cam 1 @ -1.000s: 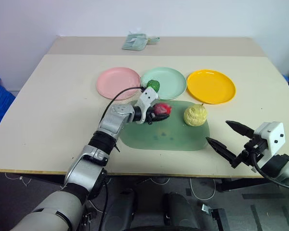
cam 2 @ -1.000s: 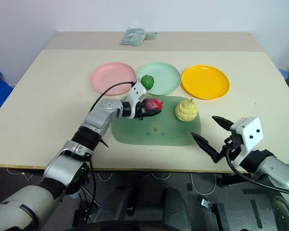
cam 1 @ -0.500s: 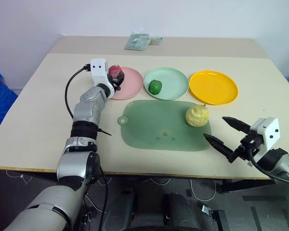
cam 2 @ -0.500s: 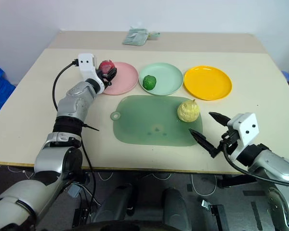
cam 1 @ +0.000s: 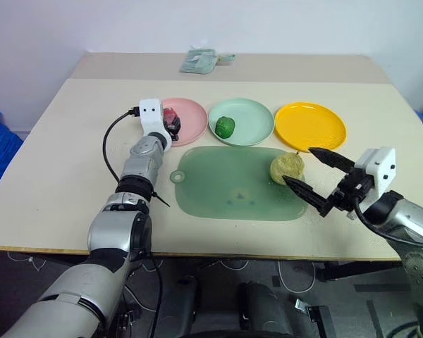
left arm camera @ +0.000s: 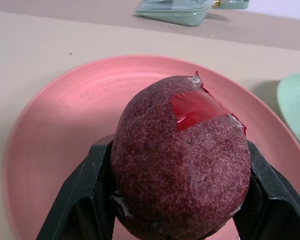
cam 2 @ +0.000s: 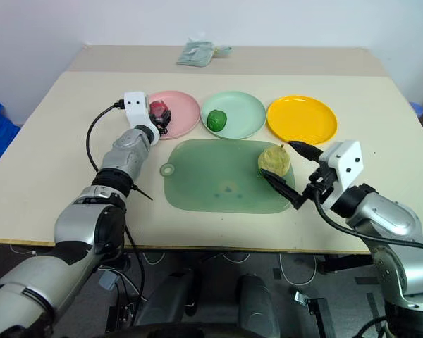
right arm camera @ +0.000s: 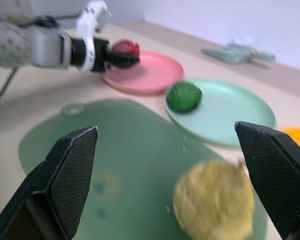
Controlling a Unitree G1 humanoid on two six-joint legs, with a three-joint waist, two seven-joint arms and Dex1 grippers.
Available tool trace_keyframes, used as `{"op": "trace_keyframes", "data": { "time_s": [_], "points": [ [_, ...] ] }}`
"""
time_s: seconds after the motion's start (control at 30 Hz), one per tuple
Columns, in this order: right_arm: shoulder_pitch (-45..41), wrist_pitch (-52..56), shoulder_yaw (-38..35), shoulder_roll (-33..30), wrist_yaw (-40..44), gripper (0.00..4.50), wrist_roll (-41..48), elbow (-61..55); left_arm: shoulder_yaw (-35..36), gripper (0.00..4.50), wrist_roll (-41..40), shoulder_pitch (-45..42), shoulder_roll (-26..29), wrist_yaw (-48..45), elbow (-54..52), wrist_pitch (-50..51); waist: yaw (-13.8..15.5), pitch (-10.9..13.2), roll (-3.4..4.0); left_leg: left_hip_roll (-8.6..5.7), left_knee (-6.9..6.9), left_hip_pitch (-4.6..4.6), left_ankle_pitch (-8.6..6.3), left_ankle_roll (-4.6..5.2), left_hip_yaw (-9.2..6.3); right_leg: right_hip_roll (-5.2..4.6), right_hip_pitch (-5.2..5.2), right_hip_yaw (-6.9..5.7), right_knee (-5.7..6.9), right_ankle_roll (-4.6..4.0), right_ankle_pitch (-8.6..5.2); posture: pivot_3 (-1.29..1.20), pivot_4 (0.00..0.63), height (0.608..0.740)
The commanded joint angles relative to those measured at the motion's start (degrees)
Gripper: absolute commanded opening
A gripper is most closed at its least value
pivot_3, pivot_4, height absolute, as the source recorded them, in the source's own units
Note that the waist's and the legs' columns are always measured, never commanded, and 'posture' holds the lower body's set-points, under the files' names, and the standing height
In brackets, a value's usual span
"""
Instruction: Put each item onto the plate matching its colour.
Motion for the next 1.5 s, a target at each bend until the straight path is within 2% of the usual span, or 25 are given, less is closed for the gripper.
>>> {"op": "trace_keyframes", "data": {
  "time_s": [0.03,0.33,0.4,0.5,0.67,0.9,1.03,1.17,1.33,1.5],
  "points": [
    [-1.3,-1.1,0.3,0.5,0.5,4.5,1.1,-0.3,-0.1,2.35,0.5,-1.5,0.3,0.1,-0.6,-1.7,0.0,0.0,0.0,0.0,0.0,-0.01,0.0,0.0,0.0,0.0,0.0,0.0,0.0,0.0,0.0,0.0,0.15,0.74],
    [-6.4,-2.3,1.7,3.2,0.1,4.5,2.9,-0.3,-0.3,2.35,0.7,-1.6,0.1,0.4,0.6,-2.1,-0.1,0.0,0.0,0.01,-0.01,0.0,0.0,0.0,0.0,0.01,-0.04,0.0,0.04,0.0,0.0,0.0,0.15,0.74],
    [-6.6,-2.5,1.9,3.2,0.1,4.5,2.7,-0.2,-0.3,3.29,0.7,-1.5,0.2,-0.2,0.6,-1.8,0.0,0.0,0.0,0.0,-0.01,-0.02,0.0,0.0,0.0,0.01,-0.04,0.0,0.04,0.0,0.0,0.0,0.15,0.74],
    [-6.8,-2.7,2.2,3.3,0.1,4.5,2.5,0.0,-0.2,4.45,0.6,-1.2,0.1,-0.1,0.1,-1.9,-0.1,0.0,0.0,-0.01,0.0,-0.02,0.0,0.0,0.0,0.0,-0.03,0.0,0.04,0.0,0.0,0.0,0.15,0.74],
    [-7.4,-2.7,3.1,2.8,-0.4,4.5,0.9,1.5,0.3,4.45,-0.4,0.9,0.0,-0.6,-4.7,-1.6,-0.2,0.0,0.0,-0.01,-0.01,-0.02,0.0,0.0,0.0,0.01,-0.05,0.0,0.05,0.0,0.0,0.0,0.15,0.74],
    [-11.0,-2.8,6.0,2.9,-1.7,4.5,-4.0,8.0,-1.8,4.45,-3.3,17.6,1.2,-6.5,-36.6,4.0,-0.8,0.0,0.03,0.02,-0.09,-0.02,0.02,-0.04,0.02,-0.01,-0.14,0.11,0.08,-0.02,0.01,0.0,0.15,0.74],
    [-15.1,-2.2,8.8,3.8,-1.4,4.5,-5.8,14.7,-3.0,4.45,-11.6,27.8,7.4,-20.4,-56.2,11.6,-1.7,0.0,0.04,0.02,-0.1,-0.02,0.02,-0.04,0.03,-0.02,-0.14,0.14,0.08,-0.04,0.01,0.0,0.15,0.74],
    [-18.6,-3.0,10.4,4.0,0.5,4.5,-6.9,21.5,-5.5,4.45,-18.2,35.2,15.3,-34.1,-68.9,16.4,-1.6,0.0,0.1,0.04,-0.12,-0.01,0.02,-0.05,0.03,-0.03,-0.14,0.15,0.05,-0.08,0.01,0.0,0.15,0.74],
    [-21.4,-4.0,11.4,3.2,3.0,4.5,-9.1,28.4,-6.9,4.45,-21.7,41.8,21.0,-41.1,-78.4,19.0,-1.7,-0.1,0.12,0.03,-0.13,0.0,0.01,-0.04,0.02,-0.05,-0.08,0.18,-0.05,-0.13,0.03,0.0,0.15,0.74],
    [-21.6,-4.9,12.2,2.5,5.7,4.5,-11.0,32.8,-6.9,4.45,-23.4,45.5,22.5,-42.2,-84.1,20.1,-1.6,0.0,0.13,0.06,-0.16,-0.01,0.01,-0.04,0.01,-0.1,-0.11,0.19,-0.05,-0.13,0.02,0.0,0.15,0.74]
  ]
}}
